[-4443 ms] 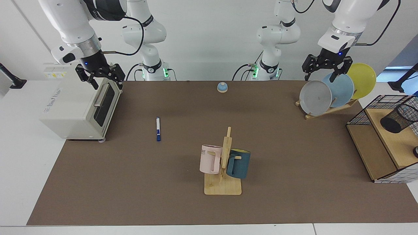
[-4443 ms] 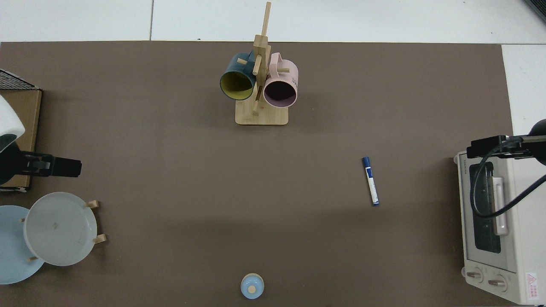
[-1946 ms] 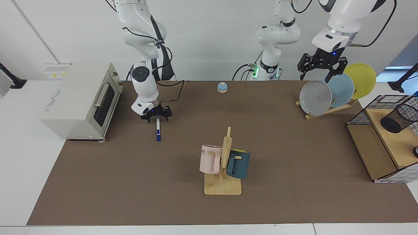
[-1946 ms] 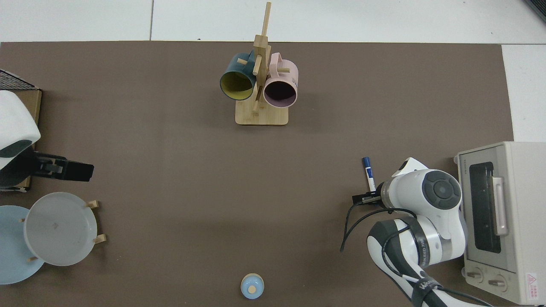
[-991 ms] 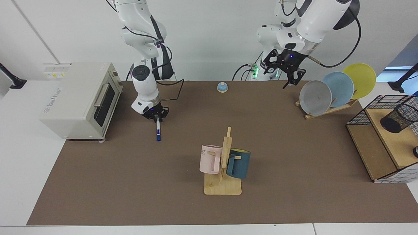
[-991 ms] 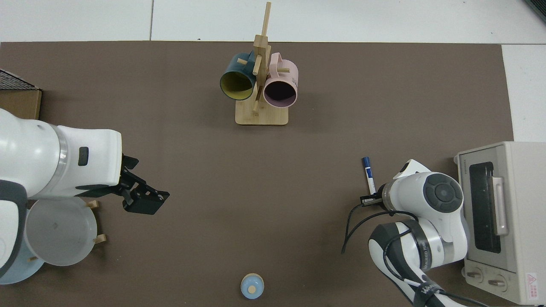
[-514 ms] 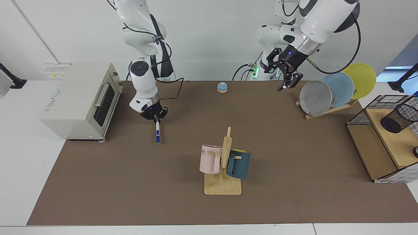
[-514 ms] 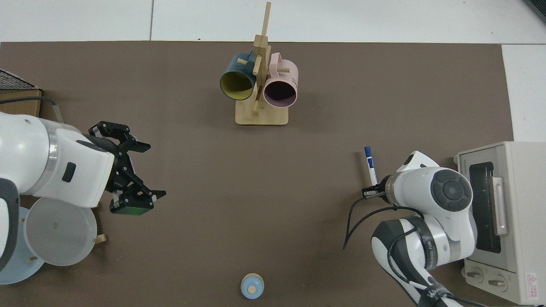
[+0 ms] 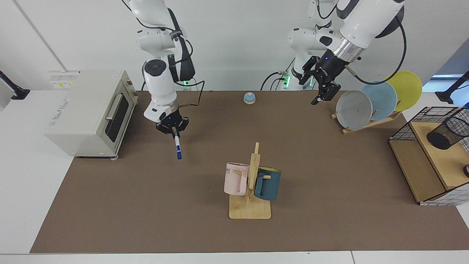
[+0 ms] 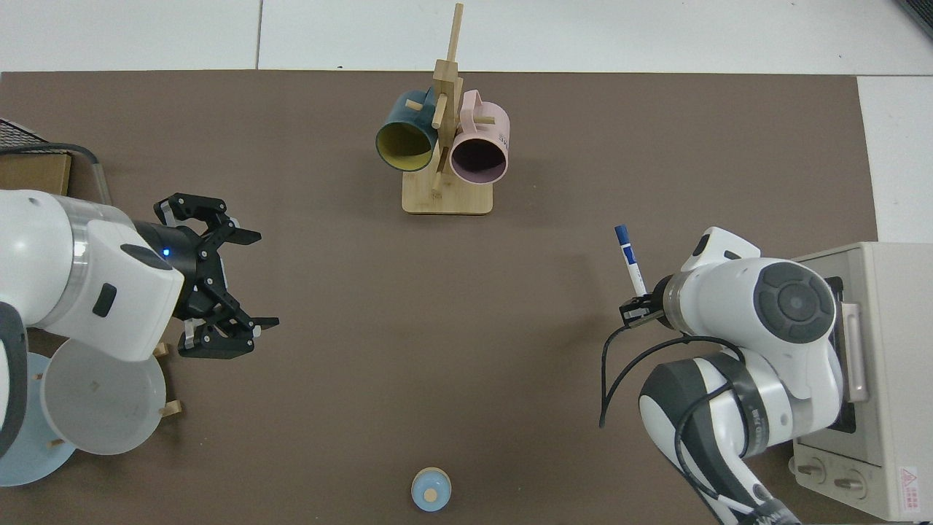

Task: Put markers into pen holder
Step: 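Lift the marker off the table with the right gripper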

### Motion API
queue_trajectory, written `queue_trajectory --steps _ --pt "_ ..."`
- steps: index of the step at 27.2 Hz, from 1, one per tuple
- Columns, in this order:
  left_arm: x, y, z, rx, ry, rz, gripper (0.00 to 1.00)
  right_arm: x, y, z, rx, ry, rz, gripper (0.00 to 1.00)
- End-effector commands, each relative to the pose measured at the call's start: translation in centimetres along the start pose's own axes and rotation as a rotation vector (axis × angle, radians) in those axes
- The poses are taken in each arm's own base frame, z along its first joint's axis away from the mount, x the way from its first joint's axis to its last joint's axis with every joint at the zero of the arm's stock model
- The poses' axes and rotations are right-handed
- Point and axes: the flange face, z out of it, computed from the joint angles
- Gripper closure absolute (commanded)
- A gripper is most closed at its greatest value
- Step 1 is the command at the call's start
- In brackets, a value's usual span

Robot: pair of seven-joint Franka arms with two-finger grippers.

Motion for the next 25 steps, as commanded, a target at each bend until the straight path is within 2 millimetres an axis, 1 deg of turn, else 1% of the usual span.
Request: queue_trajectory --steps 1,4,6,9,10,13,15,18,20,25 --pt "-0.4 0.3 0.2 -0.001 0.001 0.03 0.0 2.7 -1.2 -8.6 -0.016 -0.012 -0.111 1.0" --pt "-0.7 0.7 0.4 -0.016 -0.081 0.039 0.0 3.6 -1.3 -12.3 -0.02 -0.002 -0.202 1.0" --pt "-0.7 0.9 0.3 -0.013 -0.12 0.028 0.0 4.1 -1.7 -14.6 -0.021 0.014 -0.276 1.0" --pt "-0.6 0.9 0.1 -0.001 -0.127 0.001 0.0 4.6 -3.8 -16.5 -0.022 0.015 -0.37 1.0" --pt "-0.6 0.8 0.1 0.009 -0.132 0.006 0.0 4.6 -4.3 -16.9 -0.021 0.012 -0.399 1.0" --pt "-0.6 0.7 0.1 0.021 -0.153 0.029 0.0 4.6 -6.7 -17.8 -0.018 0.005 -0.548 1.0" --pt "-0.5 0.7 0.2 0.021 -0.153 0.042 0.0 4.5 -7.9 -18.0 -0.018 0.005 -0.64 1.0" --pt "-0.4 0.5 0.1 0.031 -0.147 0.139 0.0 4.4 -9.7 -18.3 -0.012 0.004 -0.723 1.0" --pt "-0.2 0.3 0.0 0.041 -0.136 0.211 0.0 4.4 -11.4 -18.8 -0.008 0.011 -0.761 1.0" --pt "-0.1 0.4 0.1 0.033 -0.134 0.27 0.0 6.1 -14.0 -21.0 0.0 0.068 -0.866 1.0"
